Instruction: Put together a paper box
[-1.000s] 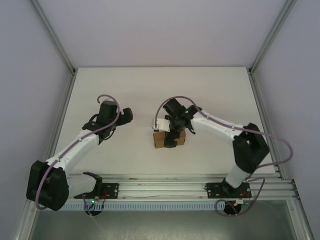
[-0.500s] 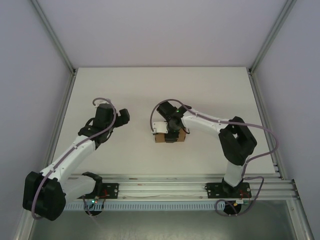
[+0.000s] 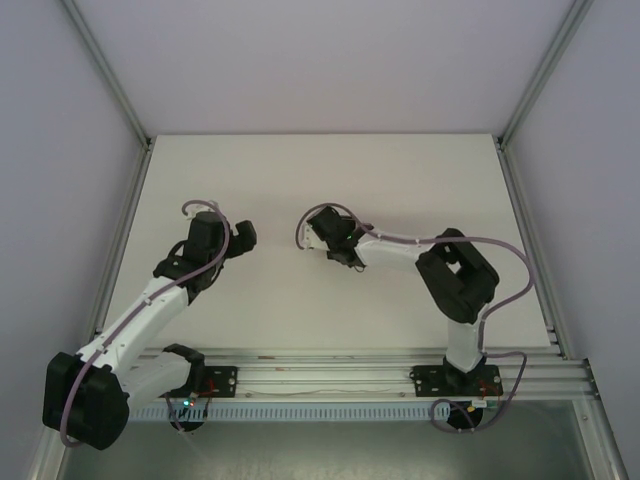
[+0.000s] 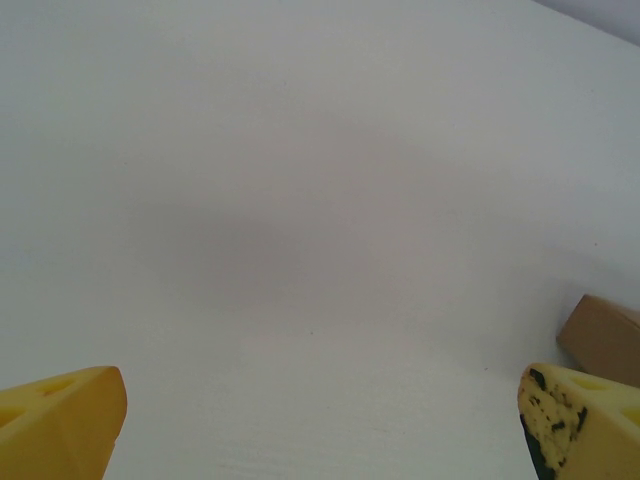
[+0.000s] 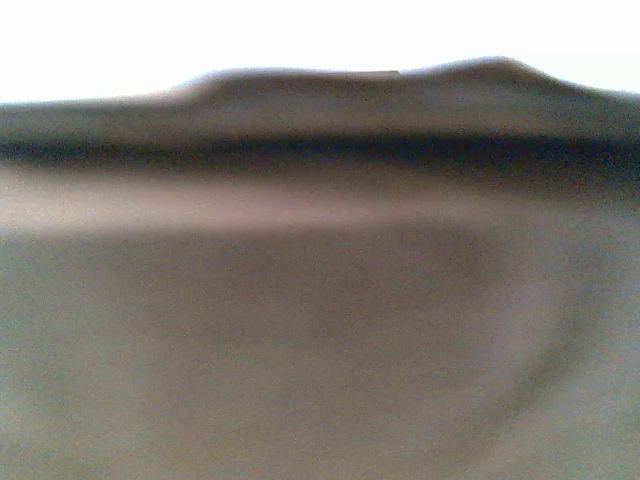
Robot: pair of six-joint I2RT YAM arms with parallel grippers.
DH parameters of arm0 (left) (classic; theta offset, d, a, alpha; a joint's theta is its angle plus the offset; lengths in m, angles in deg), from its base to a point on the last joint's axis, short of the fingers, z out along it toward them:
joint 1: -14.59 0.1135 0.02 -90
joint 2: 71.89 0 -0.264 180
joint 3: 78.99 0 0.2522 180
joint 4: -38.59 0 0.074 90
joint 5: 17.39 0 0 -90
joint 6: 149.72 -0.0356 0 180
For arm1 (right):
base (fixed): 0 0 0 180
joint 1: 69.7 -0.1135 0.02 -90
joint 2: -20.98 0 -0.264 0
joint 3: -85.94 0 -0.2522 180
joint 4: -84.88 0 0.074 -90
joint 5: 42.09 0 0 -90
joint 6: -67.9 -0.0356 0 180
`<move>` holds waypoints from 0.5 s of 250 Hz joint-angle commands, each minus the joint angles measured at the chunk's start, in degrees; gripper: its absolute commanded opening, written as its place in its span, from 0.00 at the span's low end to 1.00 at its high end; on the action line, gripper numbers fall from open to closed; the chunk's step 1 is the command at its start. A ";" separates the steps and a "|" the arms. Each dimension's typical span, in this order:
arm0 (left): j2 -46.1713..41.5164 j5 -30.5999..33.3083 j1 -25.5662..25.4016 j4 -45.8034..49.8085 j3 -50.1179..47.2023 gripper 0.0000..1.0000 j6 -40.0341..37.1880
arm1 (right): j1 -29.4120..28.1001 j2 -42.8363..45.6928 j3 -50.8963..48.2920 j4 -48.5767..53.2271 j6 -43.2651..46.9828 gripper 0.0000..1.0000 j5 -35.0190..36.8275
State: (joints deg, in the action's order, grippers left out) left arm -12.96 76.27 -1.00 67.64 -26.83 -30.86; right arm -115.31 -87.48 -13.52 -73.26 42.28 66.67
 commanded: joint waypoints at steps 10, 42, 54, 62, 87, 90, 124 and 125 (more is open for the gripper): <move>-1.01 0.34 0.48 0.71 -0.67 1.00 -0.16 | -0.44 1.56 -2.21 -3.59 2.44 0.71 4.06; -1.16 0.39 0.56 0.06 -0.53 1.00 -0.34 | -1.63 5.68 -3.99 2.13 0.37 0.91 0.00; -1.07 0.36 0.49 -0.51 -0.58 1.00 -0.46 | -2.23 7.49 -4.31 5.34 -1.04 1.00 -2.26; -1.02 0.32 0.56 -0.93 -0.46 1.00 -0.60 | -2.69 8.66 -4.55 6.89 -2.20 1.00 -3.62; -0.37 1.45 0.54 -1.31 0.28 1.00 -0.93 | -4.08 12.58 -5.06 12.81 -4.97 1.00 -7.94; -0.29 1.70 0.52 -1.38 0.42 1.00 -0.99 | -4.20 13.09 -5.14 13.43 -5.24 1.00 -8.39; 0.85 5.28 0.58 -1.64 1.86 1.00 -1.90 | -4.24 20.77 -7.77 16.30 -8.50 1.00 -12.38; 0.93 5.47 0.62 -1.74 1.82 1.00 -1.93 | -4.15 21.07 -7.97 16.19 -8.58 1.00 -12.37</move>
State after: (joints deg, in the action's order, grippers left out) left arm -12.76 77.08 -1.00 67.51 -26.75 -31.29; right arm -119.59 -73.34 -18.87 -63.49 37.97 59.02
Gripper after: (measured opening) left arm 0.998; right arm 0.997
